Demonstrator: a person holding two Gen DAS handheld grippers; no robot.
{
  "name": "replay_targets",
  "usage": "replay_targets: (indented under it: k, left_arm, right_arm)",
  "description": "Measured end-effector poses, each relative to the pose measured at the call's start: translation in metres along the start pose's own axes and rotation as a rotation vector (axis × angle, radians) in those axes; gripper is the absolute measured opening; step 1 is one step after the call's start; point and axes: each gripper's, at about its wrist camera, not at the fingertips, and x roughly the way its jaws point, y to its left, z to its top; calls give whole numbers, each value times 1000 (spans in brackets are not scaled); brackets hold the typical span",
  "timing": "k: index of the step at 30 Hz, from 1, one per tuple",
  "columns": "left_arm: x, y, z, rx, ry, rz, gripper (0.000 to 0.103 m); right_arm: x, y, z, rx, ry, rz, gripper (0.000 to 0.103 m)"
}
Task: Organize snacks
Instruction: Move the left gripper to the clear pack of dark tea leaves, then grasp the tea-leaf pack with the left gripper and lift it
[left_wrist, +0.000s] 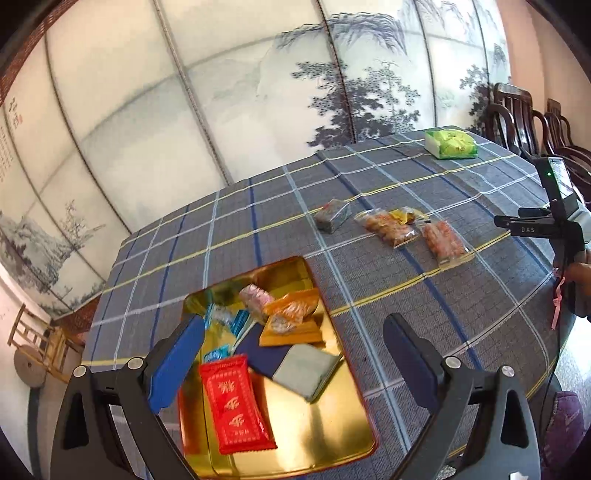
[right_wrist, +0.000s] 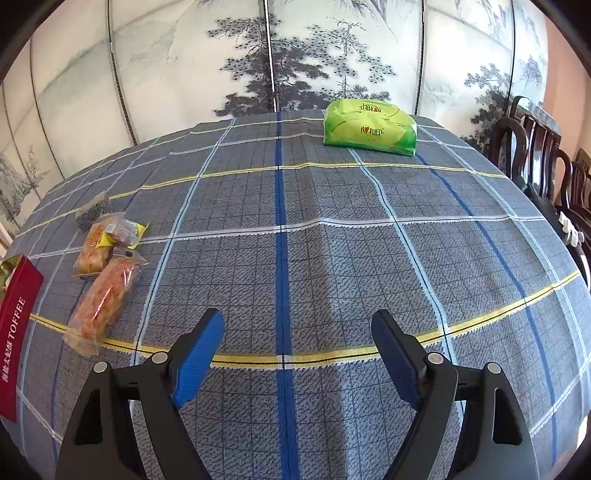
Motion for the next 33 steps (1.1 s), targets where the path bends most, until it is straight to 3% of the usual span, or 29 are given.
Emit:
replay_targets:
  k: [7, 13, 16, 19, 27, 29, 30, 33]
  left_arm:
    - [64, -26, 74, 212, 2, -185, 96]
    - [156, -32, 120, 352, 126, -322, 96]
    - [201, -31, 131, 392, 183, -301, 87]
    - [236, -28, 137, 388, 248, -330, 80]
    - [294, -26, 133, 398, 350, -351, 77]
    - [302, -20, 134, 339, 382, -409, 58]
    - [305, -16, 135, 294, 415, -465, 31]
    - [299, -18, 130, 290, 438, -353, 31]
  right_arm:
    - [-5, -6, -2, 33, -33, 73, 86]
    - [-8, -7, -2, 37, -46, 95, 91]
    - [-8, -5, -1, 28, -46, 113, 93]
    - [-8, -5, -1, 26, -48, 117, 94]
    - [-8, -2, -1, 13, -45, 124, 96]
    - [-7, -2, -1, 11, -43, 124, 96]
    - [-7, -2, 0, 12, -42, 123, 96]
    - [-6, -2, 0, 14, -40, 116, 97]
